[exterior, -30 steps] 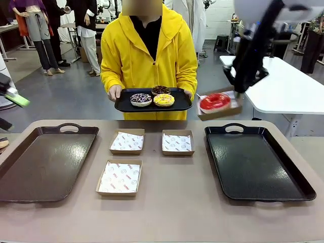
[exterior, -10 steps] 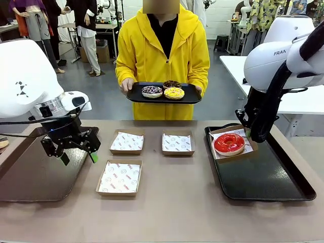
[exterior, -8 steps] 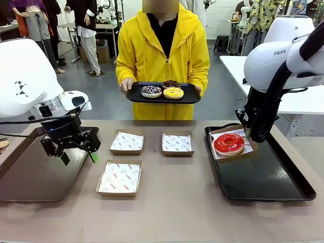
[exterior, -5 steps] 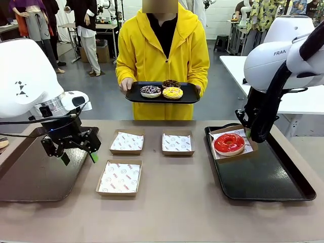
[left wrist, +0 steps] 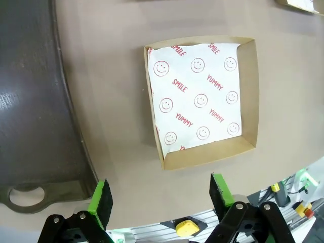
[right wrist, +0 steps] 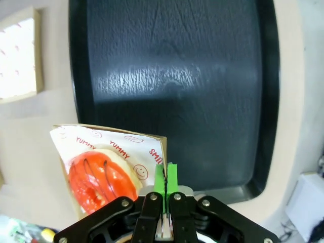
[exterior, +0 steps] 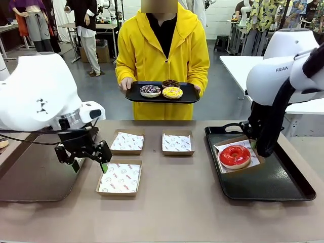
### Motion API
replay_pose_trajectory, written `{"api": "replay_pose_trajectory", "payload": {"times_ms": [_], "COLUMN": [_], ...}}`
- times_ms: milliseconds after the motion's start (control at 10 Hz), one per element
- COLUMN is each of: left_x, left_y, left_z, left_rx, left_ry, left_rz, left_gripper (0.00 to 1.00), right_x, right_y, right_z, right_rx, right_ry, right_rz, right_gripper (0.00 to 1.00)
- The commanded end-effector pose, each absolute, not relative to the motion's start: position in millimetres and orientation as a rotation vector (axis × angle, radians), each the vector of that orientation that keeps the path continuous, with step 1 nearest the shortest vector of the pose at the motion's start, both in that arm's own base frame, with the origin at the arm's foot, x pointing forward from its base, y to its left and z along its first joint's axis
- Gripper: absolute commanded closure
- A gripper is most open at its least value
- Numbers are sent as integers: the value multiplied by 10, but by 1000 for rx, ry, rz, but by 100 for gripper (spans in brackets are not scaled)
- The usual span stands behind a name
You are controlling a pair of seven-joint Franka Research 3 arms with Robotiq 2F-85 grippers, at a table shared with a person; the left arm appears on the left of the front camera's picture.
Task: Individually package the donuts and arrange them on the tray.
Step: Place the picked Paper togo box on the Handle tray while simultaneously picking up another Paper togo box from the table with the other hand.
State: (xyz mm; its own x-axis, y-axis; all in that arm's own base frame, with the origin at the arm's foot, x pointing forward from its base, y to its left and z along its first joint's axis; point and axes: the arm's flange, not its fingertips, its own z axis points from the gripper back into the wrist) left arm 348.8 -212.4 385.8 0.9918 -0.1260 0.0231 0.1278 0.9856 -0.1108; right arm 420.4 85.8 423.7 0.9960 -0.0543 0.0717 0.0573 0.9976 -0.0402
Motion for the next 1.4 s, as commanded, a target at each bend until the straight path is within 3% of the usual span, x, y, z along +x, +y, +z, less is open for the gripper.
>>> {"api": "replay_pose_trajectory", "payload": {"times_ms": [0,1300], "left_x": [3563,3840], "left_y": [-2233,-2259], "left_z": [3786,3354], "left_rx": [-61,-73], "left_ry": [-33,-21], "left_rz": [-100,-73], "left_gripper": [0,0], "right_x": [4054,4195], "right_y": [761,646], "right_z": [4187,3638], "right_rx": [-45,35], "right_ry": [-120,-120], "right_rz": [-27,11], "right_gripper": [99,99]}}
